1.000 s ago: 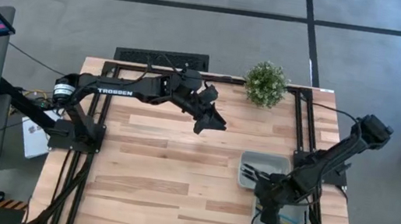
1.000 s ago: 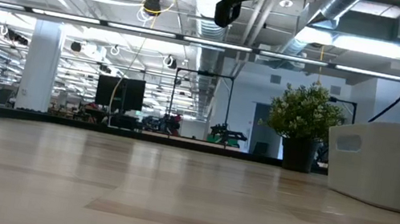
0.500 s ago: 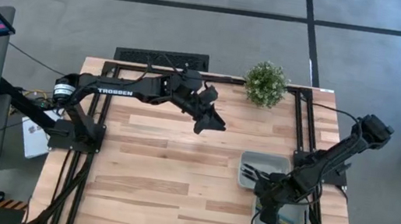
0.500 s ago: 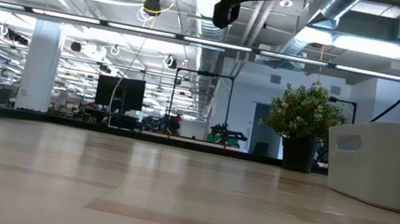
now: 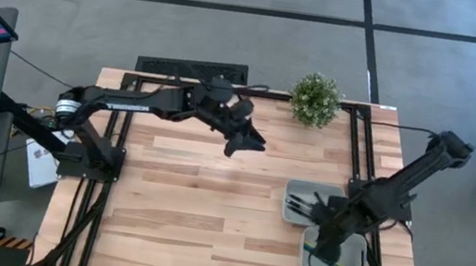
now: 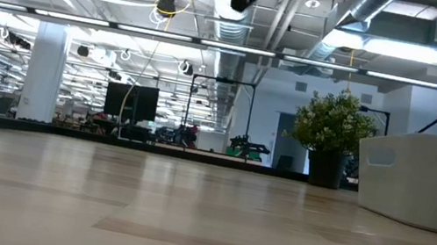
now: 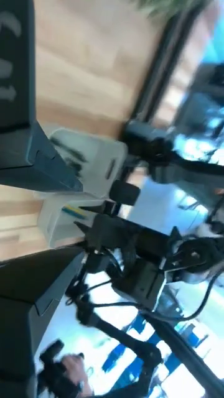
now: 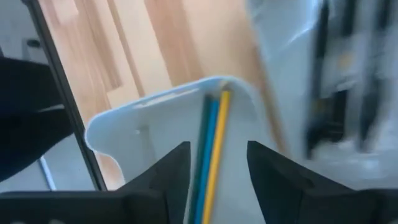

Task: Sort pens & pencils
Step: Return to Home Position

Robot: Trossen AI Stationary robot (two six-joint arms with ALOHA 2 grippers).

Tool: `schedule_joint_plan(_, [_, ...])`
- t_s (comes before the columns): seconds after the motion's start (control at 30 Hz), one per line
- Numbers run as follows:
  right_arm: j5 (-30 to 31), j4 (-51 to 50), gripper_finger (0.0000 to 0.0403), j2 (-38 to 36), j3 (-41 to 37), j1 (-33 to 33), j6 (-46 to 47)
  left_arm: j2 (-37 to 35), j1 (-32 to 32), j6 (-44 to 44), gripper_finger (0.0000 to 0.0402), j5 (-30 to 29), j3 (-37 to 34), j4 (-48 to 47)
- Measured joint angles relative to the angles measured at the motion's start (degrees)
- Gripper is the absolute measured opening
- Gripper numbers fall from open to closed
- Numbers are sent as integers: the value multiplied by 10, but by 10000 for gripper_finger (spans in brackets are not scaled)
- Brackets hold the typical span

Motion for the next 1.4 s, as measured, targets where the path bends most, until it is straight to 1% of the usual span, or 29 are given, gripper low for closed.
schedule_joint_plan(0.07, [23, -53, 184, -33, 23, 0, -7, -24, 0, 15, 146, -20, 0, -10])
schedule_joint_plan(0.17, [79, -116, 189, -76, 59, -7, -42, -68, -3, 49, 146, -75, 0, -31])
schedule_joint_plan(0.3, [197, -174, 192, -138, 100, -27, -129, -138, -14, 103, 146, -203, 1, -64])
schedule_joint_plan(0.33, [237, -173, 192, -153, 104, -35, -140, -154, -19, 117, 146, -238, 1, -87])
schedule_joint_plan(0.4, [343, -141, 190, -186, 106, -55, -169, -182, -30, 149, 146, -300, 1, -115])
schedule_joint_plan(0.47, [426, -85, 189, -214, 106, -82, -245, -203, -45, 178, 146, -355, 0, -138])
schedule_joint_plan(0.5, [448, -50, 188, -227, 106, -101, -296, -213, -52, 189, 146, -376, 0, -143])
schedule_joint_plan(0.53, [456, -13, 187, -239, 106, -122, -347, -221, -59, 196, 146, -391, 0, -155])
schedule_joint_plan(0.63, [451, 98, 188, -269, 106, -197, -475, -240, -71, 218, 146, -431, 0, -179])
schedule_joint_plan(0.7, [430, 167, 189, -283, 106, -250, -554, -249, -74, 237, 146, -472, 0, -198])
schedule_joint_plan(0.8, [357, 257, 189, -297, 106, -332, -649, -257, -74, 243, 146, -560, 0, -220])
schedule_joint_plan(0.87, [309, 297, 188, -298, 106, -389, -683, -265, -73, 259, 146, -603, -6, -229])
schedule_joint_plan(0.97, [264, 308, 186, -296, 106, -479, -708, -300, -66, 266, 146, -623, -37, -223])
schedule_joint_plan(1.03, [224, 301, 185, -295, 106, -537, -710, -341, -58, 265, 146, -619, -74, -213])
schedule_joint_plan(1.1, [172, 301, 185, -291, 105, -591, -708, -389, -48, 262, 146, -619, -118, -184])
schedule_joint_plan(1.17, [128, 307, 186, -291, 98, -642, -694, -437, -36, 262, 146, -622, -171, -160])
schedule_joint_plan(1.3, [79, 335, 187, -297, 60, -741, -679, -532, -13, 288, 146, -628, -292, -81])
schedule_joint_plan(1.4, [25, 367, 185, -311, 15, -810, -658, -596, 8, 299, 146, -653, -391, -1])
